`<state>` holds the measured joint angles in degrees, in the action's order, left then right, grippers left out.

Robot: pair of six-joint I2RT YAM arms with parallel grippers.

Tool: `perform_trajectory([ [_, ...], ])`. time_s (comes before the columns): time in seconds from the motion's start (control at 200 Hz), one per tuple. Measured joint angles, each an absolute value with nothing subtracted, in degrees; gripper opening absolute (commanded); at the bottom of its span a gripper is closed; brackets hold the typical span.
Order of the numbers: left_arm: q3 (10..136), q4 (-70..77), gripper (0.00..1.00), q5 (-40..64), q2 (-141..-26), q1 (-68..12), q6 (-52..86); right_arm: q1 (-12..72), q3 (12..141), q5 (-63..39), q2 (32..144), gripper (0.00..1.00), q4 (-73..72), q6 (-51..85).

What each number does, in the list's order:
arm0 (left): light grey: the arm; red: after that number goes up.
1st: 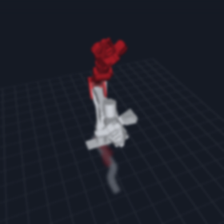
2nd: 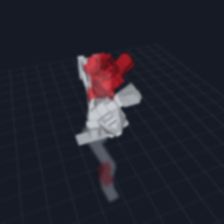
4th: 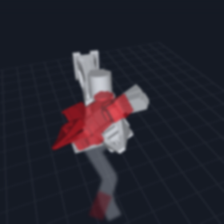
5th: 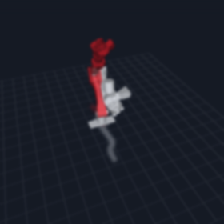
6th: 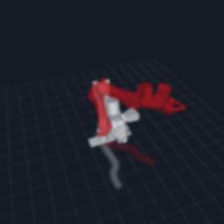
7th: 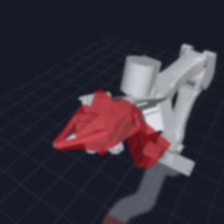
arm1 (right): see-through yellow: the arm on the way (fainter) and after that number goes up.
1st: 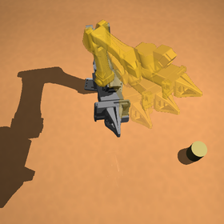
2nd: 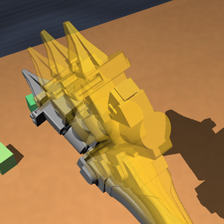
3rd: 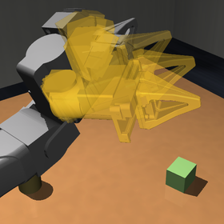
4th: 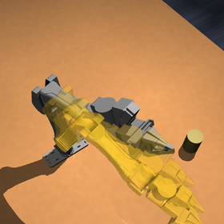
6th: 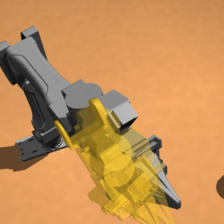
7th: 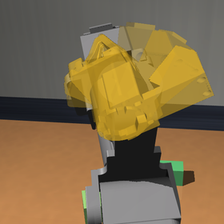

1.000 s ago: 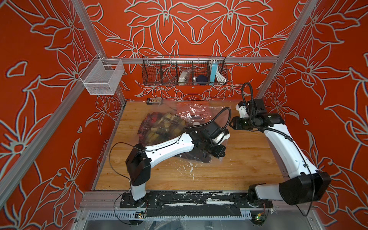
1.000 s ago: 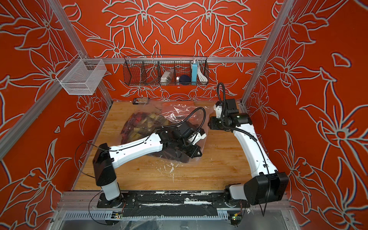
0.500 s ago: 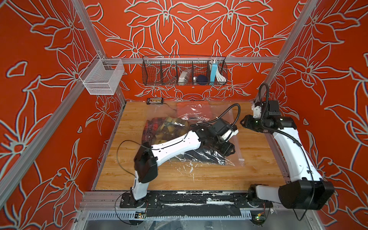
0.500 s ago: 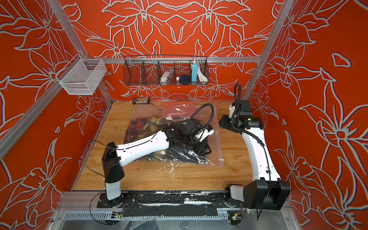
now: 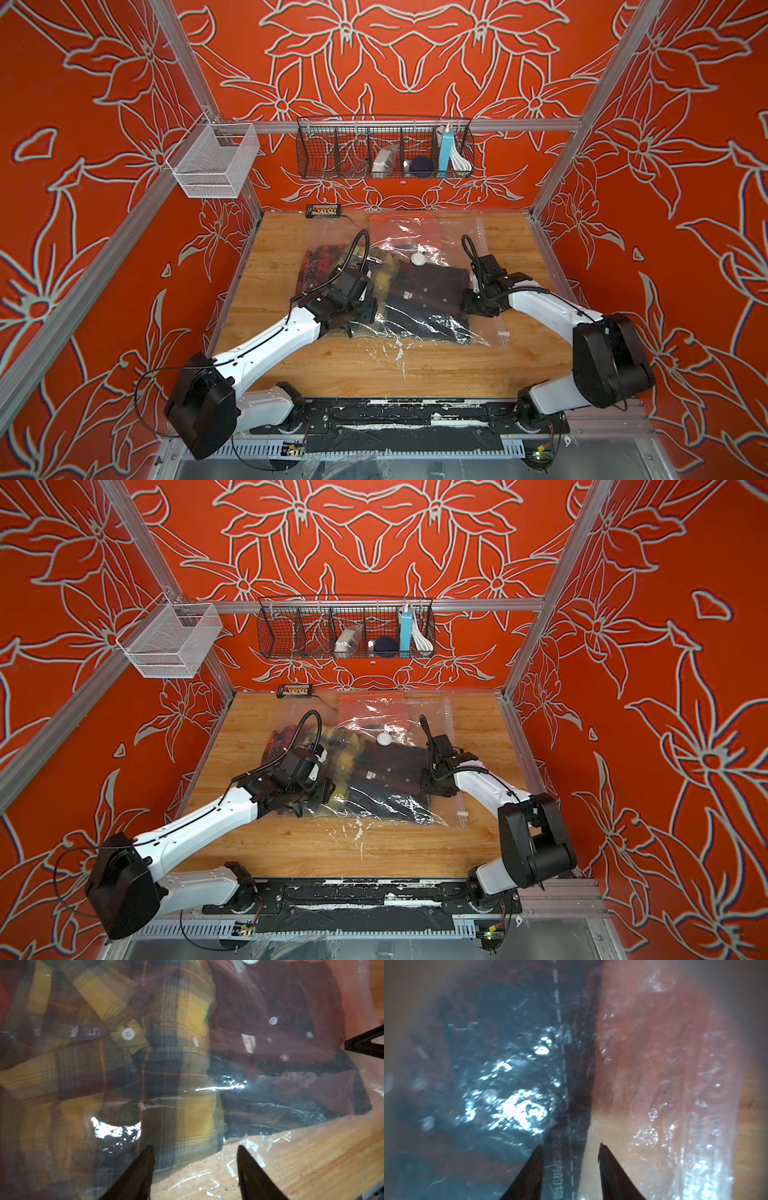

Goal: Place the folded shirt into the vacuum bag
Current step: Reset both arms

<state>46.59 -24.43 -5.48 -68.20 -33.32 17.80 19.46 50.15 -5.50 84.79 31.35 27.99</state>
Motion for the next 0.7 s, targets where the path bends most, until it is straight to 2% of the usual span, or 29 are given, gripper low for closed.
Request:
perform_trajectory([
  [0.105,44.38,-21.58,0.71,-9.93,-63.05,-32.53,16.97,19.46,48.86,-3.4,80.79,0.62,27.55,24.27],
  [0.195,41.78,-18.41,0.8,-14.92,-57.39,-32.14,14.13,19.38,43.53,0.51,69.52,0.7,21.74,19.14],
  [0.27,38.89,-15.14,0.8,-18.96,-53.39,-31.16,12.71,18.98,36.95,5.02,58.37,0.7,14.48,11.86],
  [0.365,35.07,-8.32,0.8,-23.35,-51.4,-28.88,10.7,17.39,30.72,13.3,50.78,0.69,7.46,5.39],
  [0.555,30.0,2.96,0.83,-31.62,-54.7,-23.38,5.1,12.71,24.47,21.1,56.25,0.67,-6.39,0.62],
  [0.651,25.69,7.27,0.83,-33.19,-54.54,-17.02,4.21,12.19,21.58,21.58,62.43,0.68,-14.52,-0.36],
  [0.701,23.27,9.8,0.83,-33.61,-54.46,-14.61,3.79,11.62,21.1,21.37,65.52,0.73,-17.98,-0.84],
])
